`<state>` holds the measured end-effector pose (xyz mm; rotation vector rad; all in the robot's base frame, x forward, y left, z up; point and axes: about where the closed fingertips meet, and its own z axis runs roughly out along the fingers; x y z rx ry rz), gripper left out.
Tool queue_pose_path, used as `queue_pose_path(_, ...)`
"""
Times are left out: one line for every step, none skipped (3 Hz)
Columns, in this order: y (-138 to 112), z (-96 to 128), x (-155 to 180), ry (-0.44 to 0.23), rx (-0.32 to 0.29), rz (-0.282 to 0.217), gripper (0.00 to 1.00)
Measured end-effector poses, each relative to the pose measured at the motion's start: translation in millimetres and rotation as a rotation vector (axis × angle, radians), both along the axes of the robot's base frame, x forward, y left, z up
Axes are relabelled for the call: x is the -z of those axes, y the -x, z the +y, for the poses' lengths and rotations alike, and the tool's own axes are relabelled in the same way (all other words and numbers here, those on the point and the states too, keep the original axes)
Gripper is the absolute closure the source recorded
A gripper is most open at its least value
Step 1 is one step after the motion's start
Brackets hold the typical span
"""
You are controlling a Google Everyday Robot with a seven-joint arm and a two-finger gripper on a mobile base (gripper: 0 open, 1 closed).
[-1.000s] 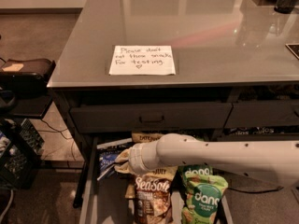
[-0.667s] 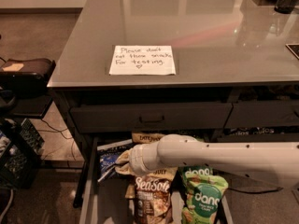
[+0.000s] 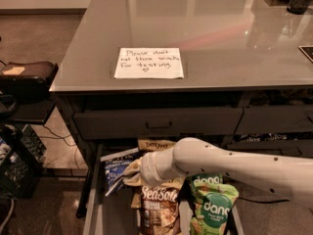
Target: Pick blue chip bag from middle drawer and place on counter
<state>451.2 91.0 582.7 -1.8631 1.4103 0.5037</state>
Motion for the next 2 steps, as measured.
queue_pose_path(30.3,-26.9,-76.6,-0.004,-0.028,-0.056,1.00)
queue_pose_path(36.0,-33.3,-106.9,0.003,-0.033,-0.094,1.00)
